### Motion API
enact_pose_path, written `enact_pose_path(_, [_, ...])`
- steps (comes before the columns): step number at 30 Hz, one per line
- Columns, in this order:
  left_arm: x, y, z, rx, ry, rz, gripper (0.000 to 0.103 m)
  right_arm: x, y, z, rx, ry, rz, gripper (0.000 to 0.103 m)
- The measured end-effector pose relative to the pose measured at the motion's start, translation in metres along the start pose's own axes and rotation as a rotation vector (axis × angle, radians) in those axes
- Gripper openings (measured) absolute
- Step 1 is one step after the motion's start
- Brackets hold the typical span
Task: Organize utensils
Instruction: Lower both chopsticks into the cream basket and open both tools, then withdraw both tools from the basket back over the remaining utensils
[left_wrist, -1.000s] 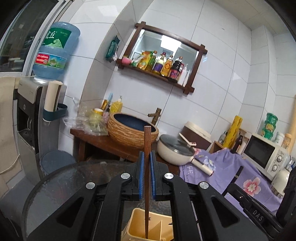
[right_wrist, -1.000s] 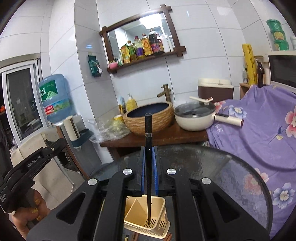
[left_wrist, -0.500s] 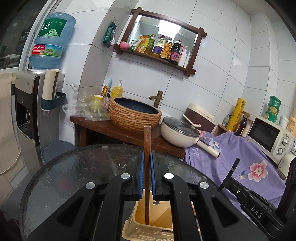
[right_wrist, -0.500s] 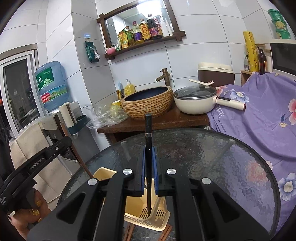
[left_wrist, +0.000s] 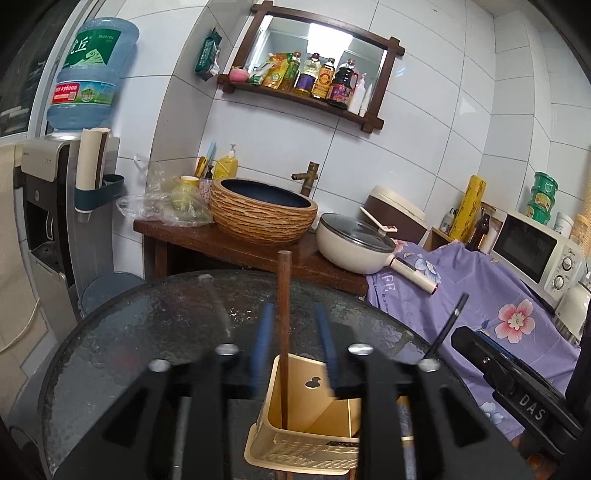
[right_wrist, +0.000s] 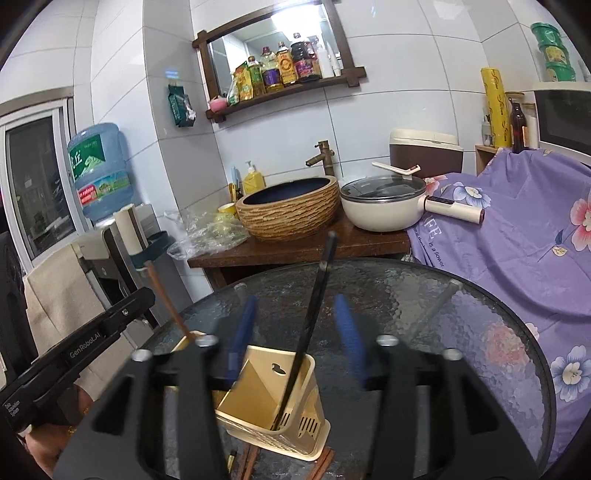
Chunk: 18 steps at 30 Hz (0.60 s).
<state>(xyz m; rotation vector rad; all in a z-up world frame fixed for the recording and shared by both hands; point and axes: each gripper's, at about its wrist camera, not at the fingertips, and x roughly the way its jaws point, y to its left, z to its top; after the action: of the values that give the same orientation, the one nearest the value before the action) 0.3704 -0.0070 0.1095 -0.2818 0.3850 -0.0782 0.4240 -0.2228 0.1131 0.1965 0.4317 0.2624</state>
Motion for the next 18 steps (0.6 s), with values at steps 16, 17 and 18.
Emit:
enact_pose_path(16, [-0.039,0.020,-0.042,0.084,0.111,0.027,0.076,-0.020,-0.016,-0.079,-0.038,0.228,-0.060,0.056])
enact_pose_path(17, [-0.041,0.021,-0.048,0.097,0.131,0.033,0.076,-0.020,-0.016,-0.087,-0.044,0.246,-0.063,0.056])
enact_pose_path(18, [-0.043,0.023,-0.055,0.112,0.152,0.035,0.076,-0.021,-0.015,-0.098,-0.057,0.269,-0.071,0.056])
